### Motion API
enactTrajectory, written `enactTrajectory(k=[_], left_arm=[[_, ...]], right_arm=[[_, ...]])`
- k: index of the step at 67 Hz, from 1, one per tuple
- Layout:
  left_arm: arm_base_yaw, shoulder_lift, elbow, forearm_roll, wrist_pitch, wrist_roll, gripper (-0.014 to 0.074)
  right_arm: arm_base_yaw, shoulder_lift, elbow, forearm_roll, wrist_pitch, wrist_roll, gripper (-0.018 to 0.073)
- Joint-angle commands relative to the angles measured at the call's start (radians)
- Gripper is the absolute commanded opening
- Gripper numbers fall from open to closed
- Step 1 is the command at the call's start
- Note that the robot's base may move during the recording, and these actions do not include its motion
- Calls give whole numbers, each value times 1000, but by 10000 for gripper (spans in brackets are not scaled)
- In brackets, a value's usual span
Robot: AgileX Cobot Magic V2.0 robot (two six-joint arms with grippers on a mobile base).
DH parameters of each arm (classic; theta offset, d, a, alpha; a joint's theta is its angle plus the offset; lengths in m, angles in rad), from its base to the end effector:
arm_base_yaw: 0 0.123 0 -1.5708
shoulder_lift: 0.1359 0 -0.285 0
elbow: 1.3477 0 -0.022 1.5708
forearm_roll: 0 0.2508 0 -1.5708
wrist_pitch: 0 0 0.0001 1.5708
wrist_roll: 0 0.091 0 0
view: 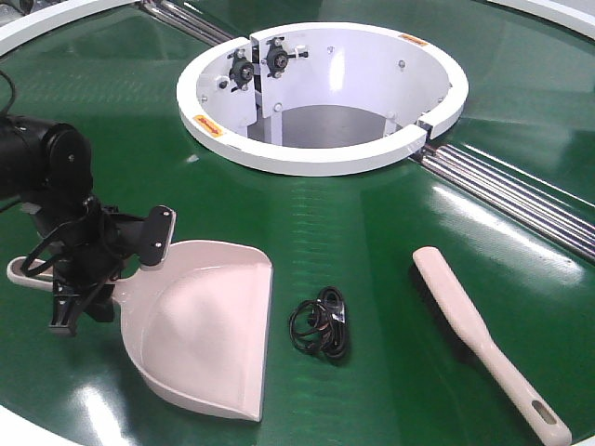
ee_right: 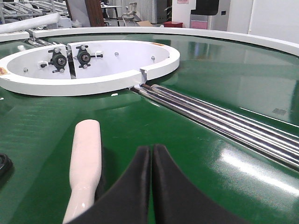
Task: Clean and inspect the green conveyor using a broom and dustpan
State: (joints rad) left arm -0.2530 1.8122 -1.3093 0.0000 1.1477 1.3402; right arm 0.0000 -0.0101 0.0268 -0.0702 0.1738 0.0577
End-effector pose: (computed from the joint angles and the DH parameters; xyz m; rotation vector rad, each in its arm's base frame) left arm 0.3329 -0.0861 0.2158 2.2417 2.1920 0.0060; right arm 0.0564 -0.0011 0.1889 -0.0004 1.6737 -0.0188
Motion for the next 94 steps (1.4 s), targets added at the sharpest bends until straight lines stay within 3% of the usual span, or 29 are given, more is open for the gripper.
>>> enactTrajectory(k=[1, 94], left_arm=[[-5, -40, -28, 6, -8, -40, -8], [-5, -37, -28, 0, -11, -44, -8]], right_arm=[[-4, -18, 21, -2, -76, -3, -10], [-4, -18, 21, -2, -76, -3, -10]])
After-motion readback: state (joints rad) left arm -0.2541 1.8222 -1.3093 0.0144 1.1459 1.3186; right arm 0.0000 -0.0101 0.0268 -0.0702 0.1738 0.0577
